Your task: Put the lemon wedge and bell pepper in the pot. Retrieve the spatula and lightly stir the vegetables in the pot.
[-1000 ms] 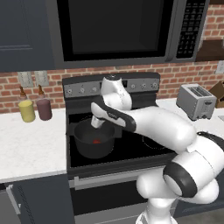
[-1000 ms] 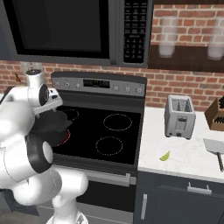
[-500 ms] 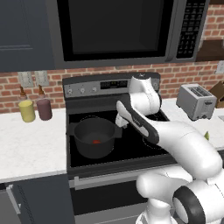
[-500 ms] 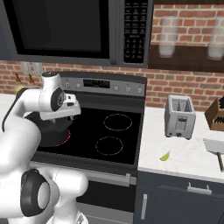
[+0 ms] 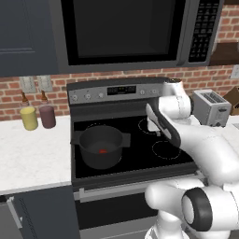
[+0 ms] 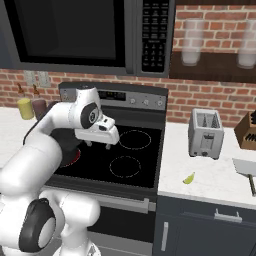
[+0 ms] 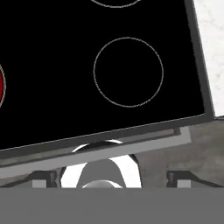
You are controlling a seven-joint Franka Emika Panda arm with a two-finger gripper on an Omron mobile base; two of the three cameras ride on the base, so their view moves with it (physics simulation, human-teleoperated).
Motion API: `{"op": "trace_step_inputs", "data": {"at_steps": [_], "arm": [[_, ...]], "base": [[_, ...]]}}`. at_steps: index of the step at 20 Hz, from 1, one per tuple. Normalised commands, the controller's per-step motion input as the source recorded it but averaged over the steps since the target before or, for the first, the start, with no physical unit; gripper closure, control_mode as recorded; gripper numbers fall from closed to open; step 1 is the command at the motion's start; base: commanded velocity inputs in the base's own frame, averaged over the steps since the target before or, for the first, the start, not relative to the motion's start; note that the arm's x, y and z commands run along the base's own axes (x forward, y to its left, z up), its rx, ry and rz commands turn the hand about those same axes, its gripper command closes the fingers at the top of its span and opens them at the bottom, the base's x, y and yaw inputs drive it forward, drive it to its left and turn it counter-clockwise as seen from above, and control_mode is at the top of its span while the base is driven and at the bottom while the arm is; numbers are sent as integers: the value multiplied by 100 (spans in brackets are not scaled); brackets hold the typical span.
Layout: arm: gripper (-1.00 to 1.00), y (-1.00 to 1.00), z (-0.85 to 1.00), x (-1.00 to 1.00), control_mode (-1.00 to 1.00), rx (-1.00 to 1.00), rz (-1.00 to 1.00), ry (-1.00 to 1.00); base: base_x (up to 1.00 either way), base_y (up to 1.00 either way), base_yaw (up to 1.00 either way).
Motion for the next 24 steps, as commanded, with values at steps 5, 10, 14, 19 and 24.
{"op": "trace_step_inputs", "data": {"at_steps": [5, 10, 14, 19, 24], "arm": [[-100, -100, 0, 0, -100, 0, -55, 22], [-100, -100, -7, 0, -100, 0, -43, 10], [-100, -100, -22, 0, -100, -3, -25, 0], [-100, -100, -36, 0, -100, -4, -10, 1], [-100, -90, -56, 7, -100, -7, -1, 1]], "base": [[0, 0, 0], [0, 0, 0], [0, 0, 0], [0, 0, 0], [0, 0, 0]]}}
